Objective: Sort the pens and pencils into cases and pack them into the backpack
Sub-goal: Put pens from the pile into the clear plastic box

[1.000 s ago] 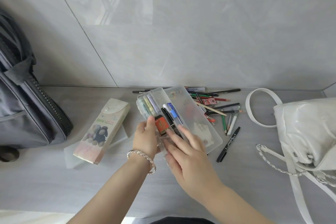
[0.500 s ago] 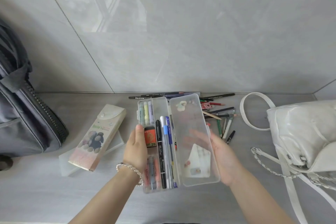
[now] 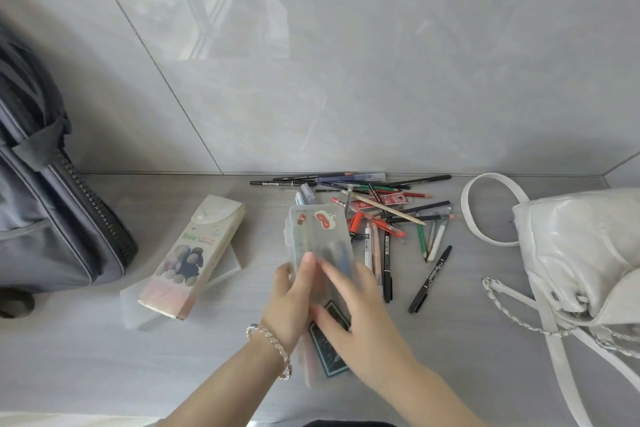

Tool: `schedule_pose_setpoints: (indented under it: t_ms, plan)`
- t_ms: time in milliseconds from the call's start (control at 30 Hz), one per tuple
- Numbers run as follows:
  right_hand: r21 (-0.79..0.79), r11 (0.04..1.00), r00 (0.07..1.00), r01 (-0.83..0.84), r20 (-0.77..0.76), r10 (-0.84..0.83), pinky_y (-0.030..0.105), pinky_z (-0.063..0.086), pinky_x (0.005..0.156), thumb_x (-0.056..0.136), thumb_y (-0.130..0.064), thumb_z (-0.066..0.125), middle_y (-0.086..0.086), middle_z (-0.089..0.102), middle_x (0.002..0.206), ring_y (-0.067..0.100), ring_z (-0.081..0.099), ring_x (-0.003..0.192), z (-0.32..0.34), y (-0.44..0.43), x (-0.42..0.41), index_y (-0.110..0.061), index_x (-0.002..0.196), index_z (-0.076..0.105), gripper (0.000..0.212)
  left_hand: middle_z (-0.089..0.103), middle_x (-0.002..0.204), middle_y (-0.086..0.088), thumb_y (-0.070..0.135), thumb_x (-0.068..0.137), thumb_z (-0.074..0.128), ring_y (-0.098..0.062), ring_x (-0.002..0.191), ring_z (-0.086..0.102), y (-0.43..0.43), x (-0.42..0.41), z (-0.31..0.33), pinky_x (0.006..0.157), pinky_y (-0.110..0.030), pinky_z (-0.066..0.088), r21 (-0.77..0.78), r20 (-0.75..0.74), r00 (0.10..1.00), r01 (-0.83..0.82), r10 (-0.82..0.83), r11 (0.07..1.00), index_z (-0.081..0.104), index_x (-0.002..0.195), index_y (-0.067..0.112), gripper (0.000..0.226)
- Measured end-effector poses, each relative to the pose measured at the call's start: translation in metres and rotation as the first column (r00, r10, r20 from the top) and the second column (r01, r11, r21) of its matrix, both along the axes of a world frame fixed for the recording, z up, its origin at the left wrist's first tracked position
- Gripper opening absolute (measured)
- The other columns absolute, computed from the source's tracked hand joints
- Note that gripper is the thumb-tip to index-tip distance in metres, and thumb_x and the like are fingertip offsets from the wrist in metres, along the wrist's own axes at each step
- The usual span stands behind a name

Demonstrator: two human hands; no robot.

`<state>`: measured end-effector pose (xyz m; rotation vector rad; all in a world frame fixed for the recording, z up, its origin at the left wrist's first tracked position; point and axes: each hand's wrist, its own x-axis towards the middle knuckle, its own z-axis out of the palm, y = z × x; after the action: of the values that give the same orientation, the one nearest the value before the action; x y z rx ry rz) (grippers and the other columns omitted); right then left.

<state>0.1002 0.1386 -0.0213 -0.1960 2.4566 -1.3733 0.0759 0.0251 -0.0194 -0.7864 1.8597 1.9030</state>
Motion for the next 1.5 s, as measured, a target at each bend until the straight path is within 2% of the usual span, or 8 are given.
schedule_pose_setpoints:
  t_ms: [133, 333, 500, 800, 1033, 1133, 1300, 1500]
  plan:
    - [-0.188, 0.970, 0.976, 0.154, 0.184, -0.119, 0.025, 0.028, 0.111, 0.089, -0.031, 0.057, -0.023, 0.026, 0.141, -0.004, 0.029, 0.130, 0.001, 0.005, -0.006, -0.043, 0.137, 0.015, 0.065, 0.064, 0.095, -0.005, 0.039, 0.091, 0.048, -0.012, 0.077, 0.058, -0.009, -0.007, -0.005, 0.066, -0.021, 0.044, -0.205, -0.035, 0.997, -0.068, 0.062, 0.976, 0.053, 0.103, 0.011, 0.031]
    - [-0.357, 0.885, 0.925, 0.300, 0.335, -0.178, 0.010, 0.049, 0.074, 0.085, -0.016, 0.063, -0.015, 0.069, 0.094, -0.003, 0.064, 0.088, 0.008, 0.010, -0.024, -0.034, 0.100, 0.060, 0.024, 0.066, 0.059, 0.010, 0.030, 0.093, 0.048, 0.005, 0.052, 0.061, -0.015, -0.012, -0.006, 0.051, -0.007, 0.046, -0.182, -0.127, 0.991, 0.012, -0.036, 0.983, 0.064, 0.088, 0.015, 0.021]
    - [-0.050, 0.977, 0.978, 0.206, -0.012, -0.207, 0.009, 0.045, 0.073, 0.075, -0.036, 0.072, -0.014, 0.057, 0.099, -0.003, 0.055, 0.088, 0.011, -0.003, -0.016, -0.035, 0.111, 0.053, 0.041, 0.058, 0.088, -0.001, 0.051, 0.072, 0.068, -0.014, 0.080, 0.060, -0.002, -0.012, 0.003, 0.078, -0.029, 0.054, -0.027, -0.055, 0.998, -0.030, 0.029, 0.999, 0.044, 0.109, 0.008, 0.062]
    - [-0.059, 0.992, 0.993, -0.115, -0.008, 0.114, 0.027, 0.038, 0.103, 0.091, -0.045, 0.046, -0.017, 0.044, 0.137, -0.002, 0.039, 0.127, 0.007, 0.003, -0.011, -0.046, 0.136, 0.023, 0.050, 0.065, 0.098, -0.006, 0.049, 0.059, 0.066, -0.023, 0.089, 0.065, -0.003, 0.003, 0.009, 0.080, -0.040, 0.056, 0.165, 0.039, 0.997, -0.070, 0.064, 0.984, 0.045, 0.119, 0.013, 0.073]
    - [0.223, 0.967, 0.983, -0.120, -0.112, 0.148, 0.024, 0.034, 0.060, 0.098, -0.037, 0.028, 0.004, 0.065, 0.106, 0.020, 0.057, 0.084, 0.016, 0.010, -0.016, -0.023, 0.140, 0.026, 0.044, 0.057, 0.087, -0.002, 0.054, 0.060, 0.073, -0.015, 0.073, 0.058, 0.006, 0.006, 0.005, 0.077, -0.041, 0.055, -0.016, 0.145, 0.981, -0.124, 0.125, 0.992, 0.044, 0.112, 0.009, 0.074]
    - [0.266, 0.954, 0.982, -0.140, -0.088, 0.169, 0.026, 0.034, 0.068, 0.099, -0.037, 0.027, 0.004, 0.063, 0.110, 0.021, 0.058, 0.096, 0.023, 0.014, -0.020, -0.022, 0.143, 0.022, 0.047, 0.063, 0.095, -0.005, 0.054, 0.061, 0.074, -0.020, 0.080, 0.063, 0.005, 0.004, 0.005, 0.070, -0.038, 0.058, 0.043, 0.102, 0.991, -0.095, 0.090, 0.995, 0.047, 0.114, 0.011, 0.074]
    - [-0.024, 0.983, 0.981, 0.181, 0.075, -0.179, 0.032, 0.048, 0.085, 0.089, -0.057, 0.025, 0.006, 0.070, 0.099, 0.017, 0.065, 0.088, 0.010, 0.039, -0.038, -0.021, 0.129, 0.043, 0.056, 0.072, 0.101, -0.018, 0.065, 0.067, 0.060, -0.029, 0.091, 0.070, -0.024, -0.004, 0.003, 0.080, -0.039, 0.058, 0.393, 0.023, 1.000, -0.019, 0.011, 0.919, 0.069, 0.106, 0.009, 0.069]
    - [-0.298, 0.862, 0.877, 0.409, 0.388, -0.282, 0.024, 0.057, 0.061, 0.101, -0.025, 0.021, 0.012, 0.070, 0.083, 0.016, 0.071, 0.066, -0.006, 0.033, -0.030, -0.027, 0.122, 0.029, 0.023, 0.059, 0.088, 0.002, 0.066, 0.085, 0.031, -0.013, 0.076, 0.056, -0.045, -0.014, -0.002, 0.065, -0.026, 0.045, 0.179, 0.154, 0.986, -0.085, 0.057, 0.980, 0.053, 0.116, 0.017, 0.062]
